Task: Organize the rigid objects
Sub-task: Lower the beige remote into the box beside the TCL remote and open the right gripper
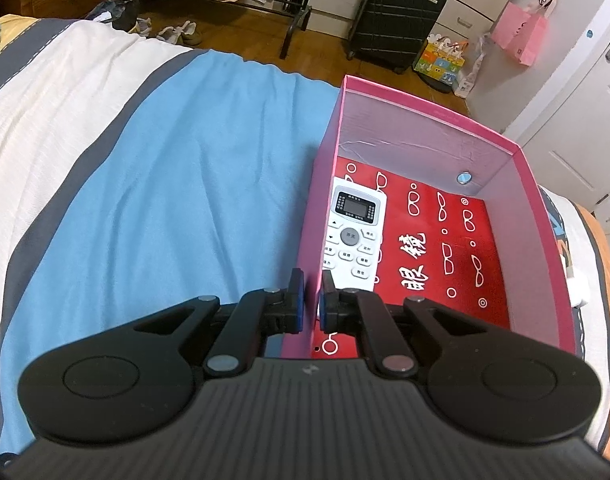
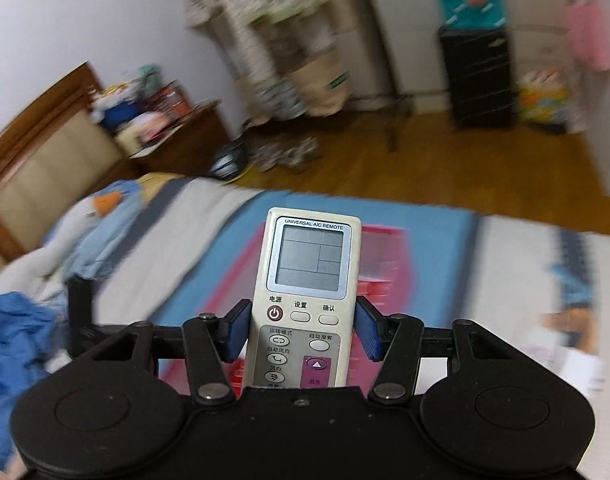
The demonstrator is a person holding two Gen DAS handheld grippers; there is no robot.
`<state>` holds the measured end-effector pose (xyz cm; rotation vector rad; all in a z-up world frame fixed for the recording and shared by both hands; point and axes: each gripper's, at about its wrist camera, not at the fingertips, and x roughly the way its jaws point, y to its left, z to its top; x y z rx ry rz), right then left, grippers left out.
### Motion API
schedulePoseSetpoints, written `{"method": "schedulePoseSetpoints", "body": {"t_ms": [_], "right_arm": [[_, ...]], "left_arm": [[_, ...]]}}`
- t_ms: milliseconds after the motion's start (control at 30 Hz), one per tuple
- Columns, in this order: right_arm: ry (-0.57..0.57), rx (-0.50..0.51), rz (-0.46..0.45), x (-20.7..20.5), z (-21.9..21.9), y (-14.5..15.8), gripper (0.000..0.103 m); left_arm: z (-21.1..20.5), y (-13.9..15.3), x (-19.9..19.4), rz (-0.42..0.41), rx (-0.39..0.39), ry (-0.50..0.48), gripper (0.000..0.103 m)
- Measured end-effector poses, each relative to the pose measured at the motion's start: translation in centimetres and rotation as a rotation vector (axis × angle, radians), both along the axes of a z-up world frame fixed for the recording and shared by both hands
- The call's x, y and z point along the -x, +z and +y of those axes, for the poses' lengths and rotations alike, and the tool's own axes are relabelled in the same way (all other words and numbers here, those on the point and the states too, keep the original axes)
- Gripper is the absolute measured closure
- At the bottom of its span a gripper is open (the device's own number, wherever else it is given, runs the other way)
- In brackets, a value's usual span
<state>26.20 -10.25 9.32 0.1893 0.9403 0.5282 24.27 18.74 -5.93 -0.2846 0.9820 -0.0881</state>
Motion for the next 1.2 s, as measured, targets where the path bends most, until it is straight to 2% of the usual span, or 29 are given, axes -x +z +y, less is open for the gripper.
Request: {"method": "schedulePoseSetpoints", "body": {"t_ms": [100, 200, 367, 500, 667, 733, 833, 1000, 1133, 1200], "right_arm": [[0.073, 0.014, 0.103, -2.7, 4.6, -1.9, 0.043], [0.074, 0.049, 0.194, -4.8, 7.3, -4.7, 0.043], [-0.01, 0.231, 0.251, -6.0, 9.1, -9.4, 0.043], [-0.083, 0.202, 0.369, -7.9, 9.2, -12.4, 0.043], [-0.167, 0.247, 0.407, -9.0, 9.9, -14.3, 0.043], [-0.208, 0.233, 0.424, -9.1, 9.4, -14.9, 0.043], [-0.257, 0.165, 0.449, -8.8, 8.5, -14.8, 0.043], [-0.234, 0.062, 0.476, -7.8, 7.4, -13.2, 0.043], [-0.169, 0.033, 0.414, -4.8, 6.7, -10.5, 0.043], [-0.157, 0.083, 0.351, -3.8, 7.0, -8.9, 0.043]], "left_arm": [[0.1, 0.0, 0.0, -0.001, 0.003, -0.004, 0.097], [0.0, 0.1, 0.2, -0.006, -0.006, -0.016, 0.097], [-0.1, 0.1, 1.1, -0.035, -0.011, -0.031, 0.097], [0.2, 0.3, 1.4, -0.033, 0.005, -0.042, 0.097], [0.4, 0.3, 1.3, -0.033, 0.007, -0.061, 0.097], [0.4, 0.3, 1.2, -0.033, 0.007, -0.073, 0.097], [0.6, 0.3, 1.0, -0.017, 0.014, -0.084, 0.096], [0.4, 0.6, 0.9, 0.003, -0.006, -0.109, 0.096], [0.2, 0.7, 0.9, 0.004, -0.018, -0.116, 0.096], [0.2, 0.6, 1.0, 0.009, -0.019, -0.114, 0.096]]}}
